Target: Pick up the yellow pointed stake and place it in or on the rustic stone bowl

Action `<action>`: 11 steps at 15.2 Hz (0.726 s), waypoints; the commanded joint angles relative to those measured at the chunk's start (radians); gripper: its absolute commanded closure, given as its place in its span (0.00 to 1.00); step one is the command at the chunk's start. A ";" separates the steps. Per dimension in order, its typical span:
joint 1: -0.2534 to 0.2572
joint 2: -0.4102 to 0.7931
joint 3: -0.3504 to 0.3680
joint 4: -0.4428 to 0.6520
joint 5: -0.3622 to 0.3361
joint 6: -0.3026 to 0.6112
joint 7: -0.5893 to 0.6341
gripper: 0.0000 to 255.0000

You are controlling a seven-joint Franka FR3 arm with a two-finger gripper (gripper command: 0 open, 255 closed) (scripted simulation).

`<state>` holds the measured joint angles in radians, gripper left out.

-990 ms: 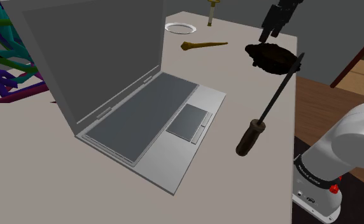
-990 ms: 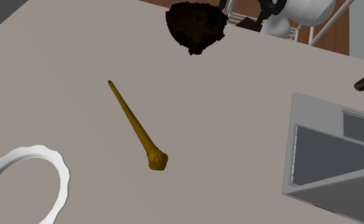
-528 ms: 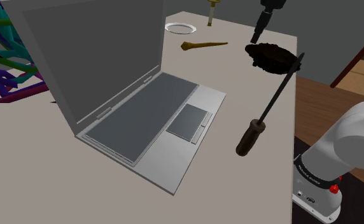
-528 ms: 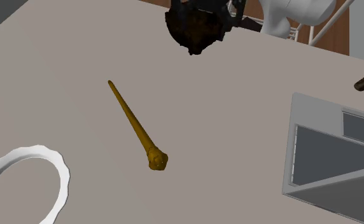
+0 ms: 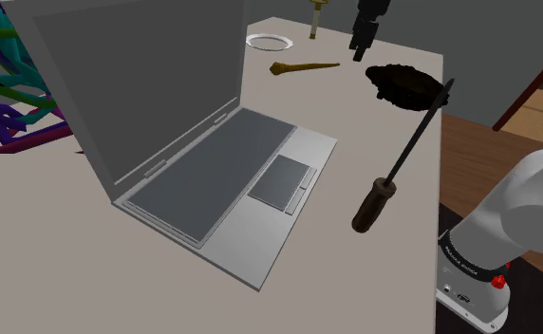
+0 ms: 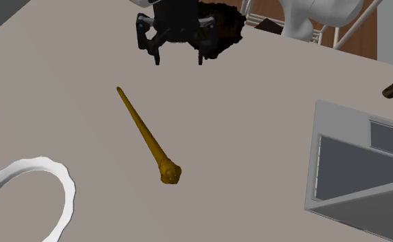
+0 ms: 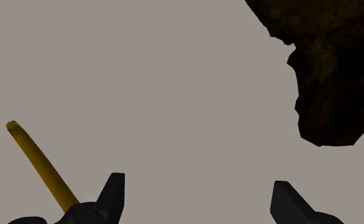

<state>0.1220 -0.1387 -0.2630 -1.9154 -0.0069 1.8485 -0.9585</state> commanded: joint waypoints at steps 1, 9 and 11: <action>0.007 0.081 -0.013 0.062 0.022 0.014 -0.116 0.00; -0.005 0.407 0.012 0.396 0.110 -0.013 -0.494 0.00; -0.013 0.488 0.031 0.492 0.122 -0.031 -0.573 0.00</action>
<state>0.1094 0.3134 -0.2427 -1.4613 0.1099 1.8204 -1.4902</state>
